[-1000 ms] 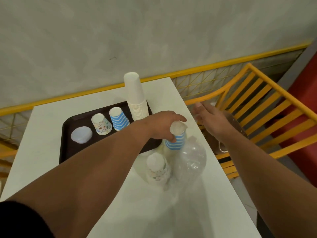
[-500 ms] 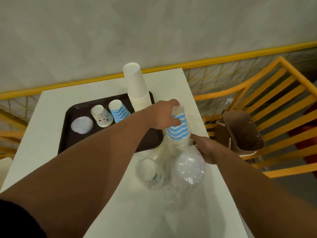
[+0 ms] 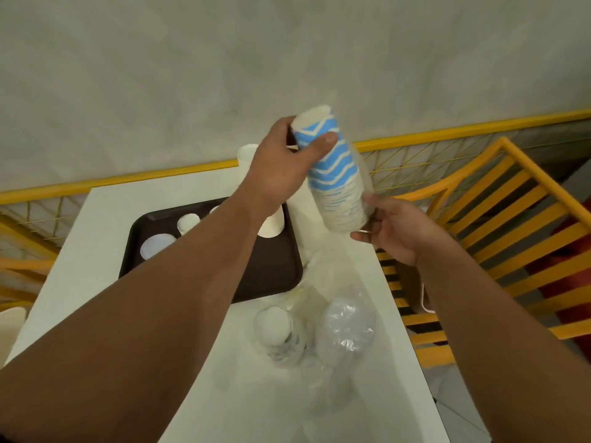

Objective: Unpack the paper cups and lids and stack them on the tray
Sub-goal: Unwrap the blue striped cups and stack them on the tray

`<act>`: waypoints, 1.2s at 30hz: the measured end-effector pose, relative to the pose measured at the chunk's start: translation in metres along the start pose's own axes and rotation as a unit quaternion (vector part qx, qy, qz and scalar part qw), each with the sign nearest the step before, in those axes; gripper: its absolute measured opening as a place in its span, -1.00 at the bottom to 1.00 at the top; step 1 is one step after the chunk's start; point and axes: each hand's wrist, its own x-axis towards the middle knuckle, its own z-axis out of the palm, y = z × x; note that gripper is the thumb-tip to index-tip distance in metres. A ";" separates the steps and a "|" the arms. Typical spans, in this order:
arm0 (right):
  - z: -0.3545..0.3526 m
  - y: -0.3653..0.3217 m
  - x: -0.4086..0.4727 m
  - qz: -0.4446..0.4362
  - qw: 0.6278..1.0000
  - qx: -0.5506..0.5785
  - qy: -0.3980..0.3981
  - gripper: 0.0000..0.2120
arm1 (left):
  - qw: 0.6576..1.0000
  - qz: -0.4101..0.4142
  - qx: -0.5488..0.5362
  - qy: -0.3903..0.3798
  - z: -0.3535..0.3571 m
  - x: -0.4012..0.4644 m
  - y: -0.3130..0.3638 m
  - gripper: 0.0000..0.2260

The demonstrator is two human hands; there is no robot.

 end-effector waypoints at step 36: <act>0.281 0.145 -0.163 -0.167 0.979 0.115 0.008 -0.92 | 0.816 -0.201 -0.484 0.244 -0.247 -0.263 -0.082 -0.32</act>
